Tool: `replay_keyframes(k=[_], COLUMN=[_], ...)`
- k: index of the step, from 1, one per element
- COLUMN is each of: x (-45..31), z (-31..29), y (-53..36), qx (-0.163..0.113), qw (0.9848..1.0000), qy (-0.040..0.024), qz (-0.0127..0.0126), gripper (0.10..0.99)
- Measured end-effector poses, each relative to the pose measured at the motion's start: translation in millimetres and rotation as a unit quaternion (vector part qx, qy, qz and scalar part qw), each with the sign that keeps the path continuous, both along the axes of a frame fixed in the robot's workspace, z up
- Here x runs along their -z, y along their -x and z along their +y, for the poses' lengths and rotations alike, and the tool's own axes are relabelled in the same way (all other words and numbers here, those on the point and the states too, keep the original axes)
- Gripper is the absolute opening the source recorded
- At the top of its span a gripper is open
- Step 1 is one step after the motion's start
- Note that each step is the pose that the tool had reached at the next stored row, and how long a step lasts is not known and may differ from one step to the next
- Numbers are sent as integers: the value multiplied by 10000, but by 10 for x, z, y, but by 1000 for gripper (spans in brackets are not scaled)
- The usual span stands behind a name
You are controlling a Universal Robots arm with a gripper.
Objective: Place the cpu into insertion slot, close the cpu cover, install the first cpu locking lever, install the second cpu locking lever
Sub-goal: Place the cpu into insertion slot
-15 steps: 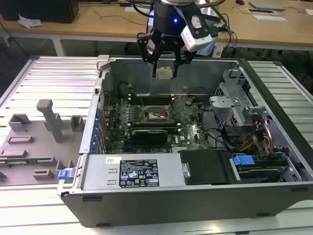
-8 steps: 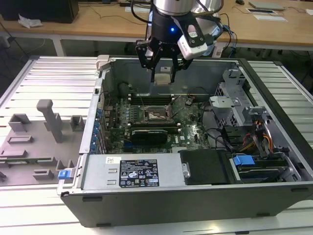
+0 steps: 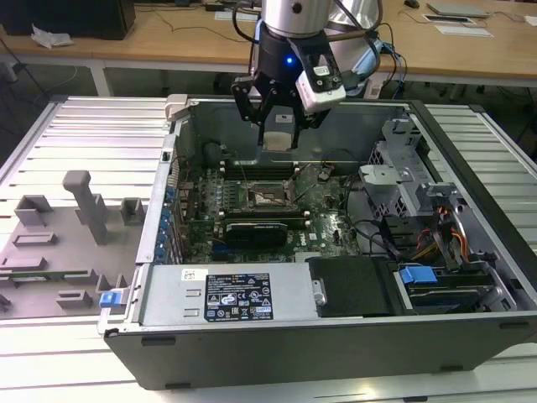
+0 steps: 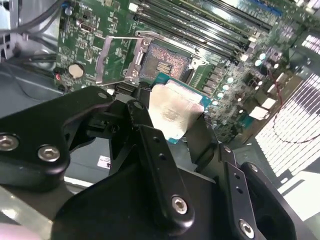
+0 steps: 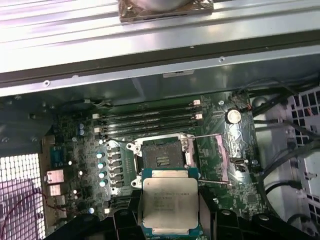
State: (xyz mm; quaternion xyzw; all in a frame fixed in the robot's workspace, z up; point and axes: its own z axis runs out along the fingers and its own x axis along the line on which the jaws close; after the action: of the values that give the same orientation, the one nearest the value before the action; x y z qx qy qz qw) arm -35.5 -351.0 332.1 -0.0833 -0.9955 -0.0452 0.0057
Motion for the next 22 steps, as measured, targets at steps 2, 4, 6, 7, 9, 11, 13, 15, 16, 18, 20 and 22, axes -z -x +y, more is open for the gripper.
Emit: replay_keyframes(k=[2, 4, 6, 7, 9, 11, 13, 15, 16, 18, 20, 22], x=[8, 15, 23, 30, 46, 60, 73, 83, 87, 95, 104, 109], z=[0, 0, 0, 0, 0, 0, 0, 0, 0, 0, 0, 0], y=[0, 0, 0, 0, 0, 0, 0, 0, 0, 0, 0, 0], qx=[257, 444, 581, 708, 1052, 1365, 1646, 1860, 1981, 2176, 2432, 2583], qw=[9997, 9990, 9983, 9975, 9945, 9906, 9864, 9825, 9802, 9760, 9700, 9661], qy=[0, 0, 0, 0, 0, 0, 0, 0, 0, 0, 0, 1], qz=[0, 0, 0, 0, 0, 0, 0, 0, 0, 0, 0, 0], gripper=[537, 537, 537, 537, 537, 537, 537, 537, 537, 537, 537, 537])
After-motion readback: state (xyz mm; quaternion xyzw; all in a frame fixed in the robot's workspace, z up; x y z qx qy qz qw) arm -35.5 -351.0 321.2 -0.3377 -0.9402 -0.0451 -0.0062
